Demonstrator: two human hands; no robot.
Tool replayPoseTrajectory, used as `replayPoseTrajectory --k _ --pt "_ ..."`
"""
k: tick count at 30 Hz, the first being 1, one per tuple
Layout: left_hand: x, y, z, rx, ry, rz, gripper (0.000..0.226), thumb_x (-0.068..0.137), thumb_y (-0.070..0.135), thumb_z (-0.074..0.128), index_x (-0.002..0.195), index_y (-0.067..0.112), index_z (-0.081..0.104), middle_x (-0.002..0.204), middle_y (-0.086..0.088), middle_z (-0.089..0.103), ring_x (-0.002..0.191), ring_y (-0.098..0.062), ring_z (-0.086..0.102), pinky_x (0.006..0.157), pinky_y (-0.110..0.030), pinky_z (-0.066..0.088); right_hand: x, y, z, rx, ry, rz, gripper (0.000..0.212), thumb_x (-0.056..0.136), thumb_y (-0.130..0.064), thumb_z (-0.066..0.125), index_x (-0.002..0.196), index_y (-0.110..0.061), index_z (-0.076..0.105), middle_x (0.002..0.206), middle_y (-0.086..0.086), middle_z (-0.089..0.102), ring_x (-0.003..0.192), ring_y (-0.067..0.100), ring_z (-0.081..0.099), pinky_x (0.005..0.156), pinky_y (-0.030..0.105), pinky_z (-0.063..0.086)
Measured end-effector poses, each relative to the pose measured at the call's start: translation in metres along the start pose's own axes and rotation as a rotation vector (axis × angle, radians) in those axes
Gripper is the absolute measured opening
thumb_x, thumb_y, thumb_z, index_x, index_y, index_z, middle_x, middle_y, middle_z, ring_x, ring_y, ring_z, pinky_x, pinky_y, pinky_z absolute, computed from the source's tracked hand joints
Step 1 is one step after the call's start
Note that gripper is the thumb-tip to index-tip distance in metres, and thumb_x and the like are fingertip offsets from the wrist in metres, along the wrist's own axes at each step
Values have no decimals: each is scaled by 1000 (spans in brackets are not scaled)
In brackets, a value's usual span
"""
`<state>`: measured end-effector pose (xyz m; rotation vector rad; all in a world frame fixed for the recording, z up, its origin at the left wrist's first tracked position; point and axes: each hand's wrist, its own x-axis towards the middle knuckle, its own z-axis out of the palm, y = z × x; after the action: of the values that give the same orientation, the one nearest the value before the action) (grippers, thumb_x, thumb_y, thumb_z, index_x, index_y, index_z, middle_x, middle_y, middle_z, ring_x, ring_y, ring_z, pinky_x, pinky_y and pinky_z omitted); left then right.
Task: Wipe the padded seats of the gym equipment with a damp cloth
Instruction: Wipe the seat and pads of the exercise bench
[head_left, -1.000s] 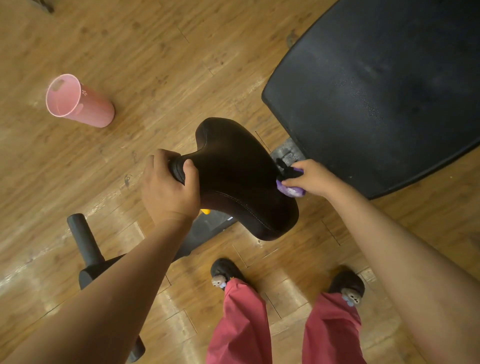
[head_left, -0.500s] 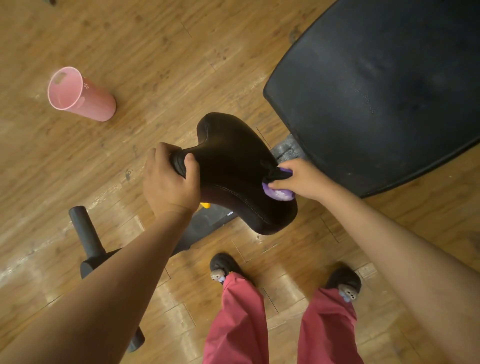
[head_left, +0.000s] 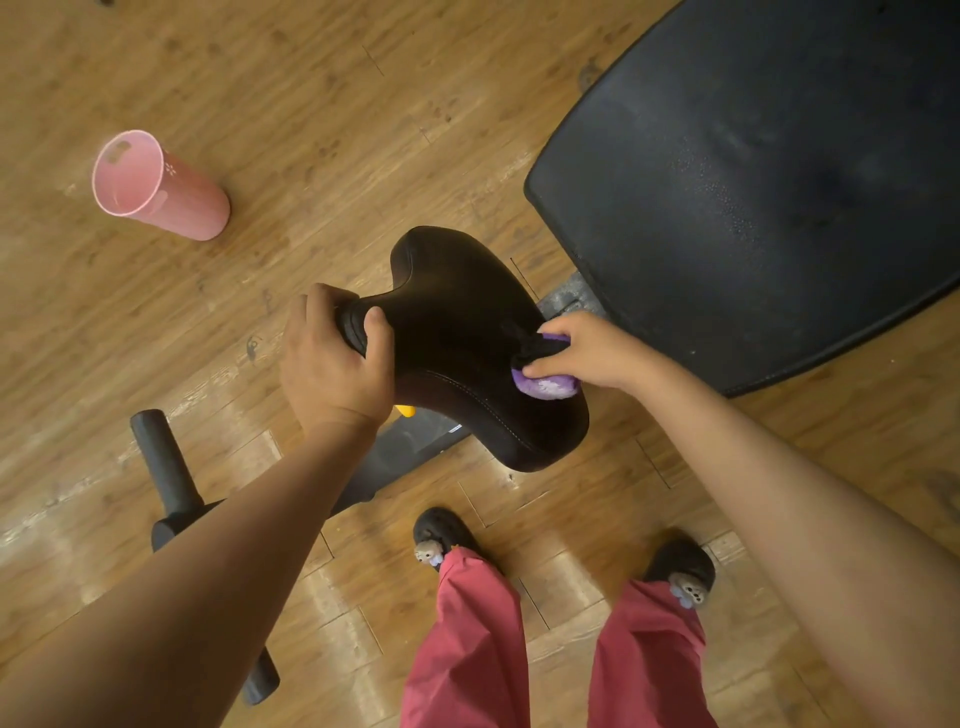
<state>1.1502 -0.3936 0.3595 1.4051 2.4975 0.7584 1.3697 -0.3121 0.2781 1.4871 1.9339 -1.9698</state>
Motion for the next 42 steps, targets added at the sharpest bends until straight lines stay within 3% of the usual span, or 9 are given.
replayPoseTrajectory --k 4,11,17,22,28,30,32,37,42 --pt "0 -1 1 13 4 -6 36 82 44 40 95 14 53 93 -5 58 85 -23 53 71 -44 46 9 22 -12 -106 74 69 17 84 -23 71 90 -8 66 86 5 68 82 17 64 68 25 47" --pt "0 -4 2 26 12 20 36 83 44 40 96 13 53 93 -5 57 85 -23 52 70 -43 46 -10 82 6 -56 133 248 19 86 -18 69 103 -9 67 101 4 67 96 20 63 78 28 46" --pt "-1 -5 2 4 11 39 33 84 42 40 96 13 53 93 -4 57 84 -21 51 69 -40 44 -37 89 25 130 153 292 45 83 -24 72 123 -8 60 118 7 64 110 21 60 87 30 48" --pt "-2 -5 -1 -33 -10 46 31 86 37 38 97 12 53 95 -4 57 86 -20 51 69 -33 39 -62 58 43 206 248 229 18 83 -15 71 90 1 66 84 8 70 82 19 67 73 32 54" --pt "-3 -3 -9 -6 -48 87 27 91 31 42 100 9 54 96 -4 53 85 -12 41 67 -19 21 -64 -5 72 261 388 166 31 80 -22 75 85 5 62 80 14 67 78 22 66 70 36 55" --pt "-4 -3 -10 -34 -71 77 25 92 31 42 100 11 53 97 -3 53 88 -19 48 70 -24 26 -56 -29 82 280 424 151 28 80 -19 75 68 -2 56 67 7 60 67 15 62 51 22 47" --pt "-3 -4 -10 -77 -88 66 29 90 36 39 100 12 52 99 -4 54 91 -24 52 73 -33 36 -51 -44 91 297 482 156 23 81 -19 74 80 0 60 80 6 61 82 15 65 47 14 43" --pt "0 -8 -8 -95 -129 55 34 89 43 35 99 15 51 102 -4 53 96 -25 52 79 -43 44 -53 -67 111 350 612 119 33 81 -32 74 102 -8 65 107 5 66 106 20 61 82 30 52" --pt "1 -3 -15 -202 -206 15 40 87 41 36 100 8 52 102 -11 53 96 -28 51 83 -45 42 -70 -112 121 506 567 13 19 86 -24 70 100 -12 67 97 0 69 93 11 64 77 26 52"
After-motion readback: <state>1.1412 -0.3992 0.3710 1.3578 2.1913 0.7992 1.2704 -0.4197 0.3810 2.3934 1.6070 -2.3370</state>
